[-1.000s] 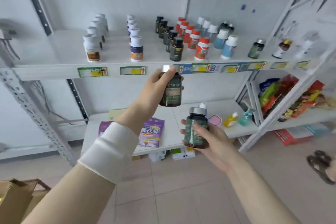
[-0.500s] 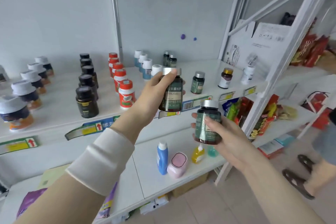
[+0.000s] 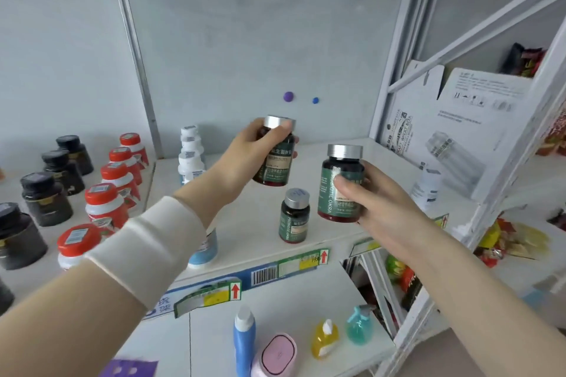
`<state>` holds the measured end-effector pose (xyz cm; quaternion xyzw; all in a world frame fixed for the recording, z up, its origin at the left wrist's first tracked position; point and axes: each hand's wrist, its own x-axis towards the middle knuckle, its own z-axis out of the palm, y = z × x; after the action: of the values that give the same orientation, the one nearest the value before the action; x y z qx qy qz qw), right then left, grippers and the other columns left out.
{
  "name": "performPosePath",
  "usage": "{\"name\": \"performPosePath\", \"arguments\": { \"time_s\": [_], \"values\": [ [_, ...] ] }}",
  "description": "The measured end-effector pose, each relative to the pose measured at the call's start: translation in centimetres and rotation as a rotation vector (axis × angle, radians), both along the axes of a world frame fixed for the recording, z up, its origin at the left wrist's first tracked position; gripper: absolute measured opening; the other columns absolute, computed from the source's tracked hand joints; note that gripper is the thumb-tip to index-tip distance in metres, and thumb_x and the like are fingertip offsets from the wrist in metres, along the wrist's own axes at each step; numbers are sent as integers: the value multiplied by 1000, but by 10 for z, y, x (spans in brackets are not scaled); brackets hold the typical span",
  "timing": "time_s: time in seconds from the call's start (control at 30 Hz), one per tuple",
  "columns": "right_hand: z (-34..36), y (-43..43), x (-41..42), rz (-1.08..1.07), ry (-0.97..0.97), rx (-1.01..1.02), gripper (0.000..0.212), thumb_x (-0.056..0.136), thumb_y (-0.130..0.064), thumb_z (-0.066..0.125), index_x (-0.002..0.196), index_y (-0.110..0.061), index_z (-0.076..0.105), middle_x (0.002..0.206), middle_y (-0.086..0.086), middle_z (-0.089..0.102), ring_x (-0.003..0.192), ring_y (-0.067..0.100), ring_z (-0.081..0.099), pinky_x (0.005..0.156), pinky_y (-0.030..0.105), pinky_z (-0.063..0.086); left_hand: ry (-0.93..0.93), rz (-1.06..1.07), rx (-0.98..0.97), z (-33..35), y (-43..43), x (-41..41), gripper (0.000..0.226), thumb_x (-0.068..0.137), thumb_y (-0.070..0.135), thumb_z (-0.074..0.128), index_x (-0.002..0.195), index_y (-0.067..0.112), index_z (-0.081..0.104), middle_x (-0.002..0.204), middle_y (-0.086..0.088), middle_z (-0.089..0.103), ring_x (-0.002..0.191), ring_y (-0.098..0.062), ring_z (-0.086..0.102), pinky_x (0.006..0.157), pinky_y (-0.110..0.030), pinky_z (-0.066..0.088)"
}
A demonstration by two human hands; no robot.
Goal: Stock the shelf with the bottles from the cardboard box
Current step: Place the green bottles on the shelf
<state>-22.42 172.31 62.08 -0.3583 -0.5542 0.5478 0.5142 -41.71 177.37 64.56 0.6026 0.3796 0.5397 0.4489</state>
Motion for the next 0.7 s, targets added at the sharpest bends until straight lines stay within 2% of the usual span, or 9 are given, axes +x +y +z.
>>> {"name": "performPosePath", "arguments": {
  "time_s": [0.1,0.2,0.3,0.47,0.53,0.63,0.7],
  "values": [
    [6,38,14,25,-124,60,46,56,-39,70,99,-26,61,98,-9,71,99,8,66,83,23,51,-12,73,-21,3,26,13,26,88,36,57,105,17,55,96,1,71,88,-18,67,90,-43,52],
    [10,75,19,51,-220,79,40,62,-34,75,100,-28,62,102,-9,70,101,8,64,93,31,47,38,140,-41,4,50,20,23,88,38,57,103,21,55,96,3,72,92,-16,66,90,-39,53],
    [11,110,16,89,-290,104,32,72,-23,75,101,-28,61,101,-10,70,97,4,64,89,25,48,116,200,-67,3,73,16,24,87,41,57,102,22,56,100,3,71,95,-15,66,84,-30,53],
    [3,154,-1,180,-425,115,40,72,-19,77,106,-27,56,106,-8,66,98,4,62,82,19,47,220,268,-180,-6,119,1,38,86,41,60,111,13,56,115,-9,64,103,-20,64,92,-35,51],
    [-5,168,-8,187,-468,98,42,71,-15,78,103,-28,54,106,-7,64,96,6,60,78,19,47,322,284,-206,-15,139,-5,34,84,39,63,105,14,56,110,-8,64,101,-20,63,91,-33,51],
    [-14,187,-20,201,-564,70,48,68,-11,79,106,-24,53,99,-8,61,92,8,58,71,18,45,535,274,-201,-30,162,-12,22,82,39,66,92,21,56,89,6,60,87,-14,59,86,-29,50],
    [-20,198,-29,189,-646,50,52,65,-13,82,108,-19,53,94,-9,59,94,14,58,74,25,49,653,259,-195,-36,175,-15,29,80,39,68,93,15,60,88,2,60,83,-15,56,86,-32,50]
  ]
}}
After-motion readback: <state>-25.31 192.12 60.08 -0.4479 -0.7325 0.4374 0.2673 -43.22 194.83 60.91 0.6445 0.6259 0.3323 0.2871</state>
